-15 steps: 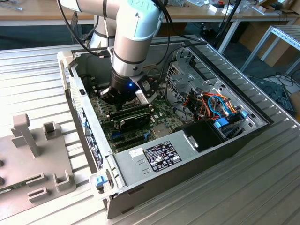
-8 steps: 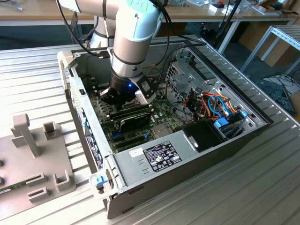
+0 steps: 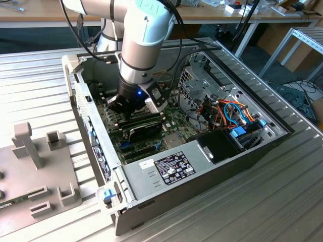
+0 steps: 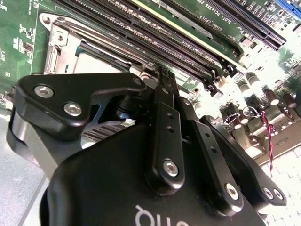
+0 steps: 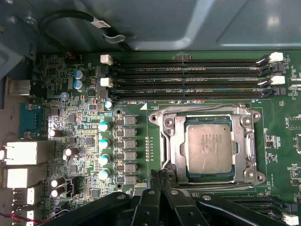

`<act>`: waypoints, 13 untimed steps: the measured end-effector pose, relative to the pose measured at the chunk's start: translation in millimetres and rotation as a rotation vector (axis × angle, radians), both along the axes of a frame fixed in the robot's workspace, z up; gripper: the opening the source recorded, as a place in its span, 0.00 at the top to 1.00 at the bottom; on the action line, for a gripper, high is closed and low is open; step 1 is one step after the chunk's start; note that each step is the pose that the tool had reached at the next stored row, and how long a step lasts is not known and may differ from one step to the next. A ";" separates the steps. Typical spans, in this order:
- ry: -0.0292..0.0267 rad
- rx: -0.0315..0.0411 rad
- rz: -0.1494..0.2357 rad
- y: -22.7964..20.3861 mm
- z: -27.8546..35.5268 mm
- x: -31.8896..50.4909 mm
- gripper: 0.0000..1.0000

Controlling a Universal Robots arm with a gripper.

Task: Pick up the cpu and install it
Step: 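Install the second cpu locking lever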

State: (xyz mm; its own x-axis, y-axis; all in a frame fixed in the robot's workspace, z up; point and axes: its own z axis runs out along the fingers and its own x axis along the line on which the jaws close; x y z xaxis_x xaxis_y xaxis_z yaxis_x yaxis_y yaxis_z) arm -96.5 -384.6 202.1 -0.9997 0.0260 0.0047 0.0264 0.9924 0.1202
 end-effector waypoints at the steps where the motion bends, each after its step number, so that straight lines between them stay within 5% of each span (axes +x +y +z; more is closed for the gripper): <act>1: 0.0000 0.0000 0.000 0.0 -0.2 0.0 0.89; 13: -0.0001 -0.0064 0.000 0.0 -0.7 -0.1 0.89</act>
State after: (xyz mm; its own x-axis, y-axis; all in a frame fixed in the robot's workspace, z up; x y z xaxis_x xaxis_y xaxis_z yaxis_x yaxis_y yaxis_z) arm -96.5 -384.5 201.4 -0.9997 0.0261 0.0044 0.0264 0.9931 0.1139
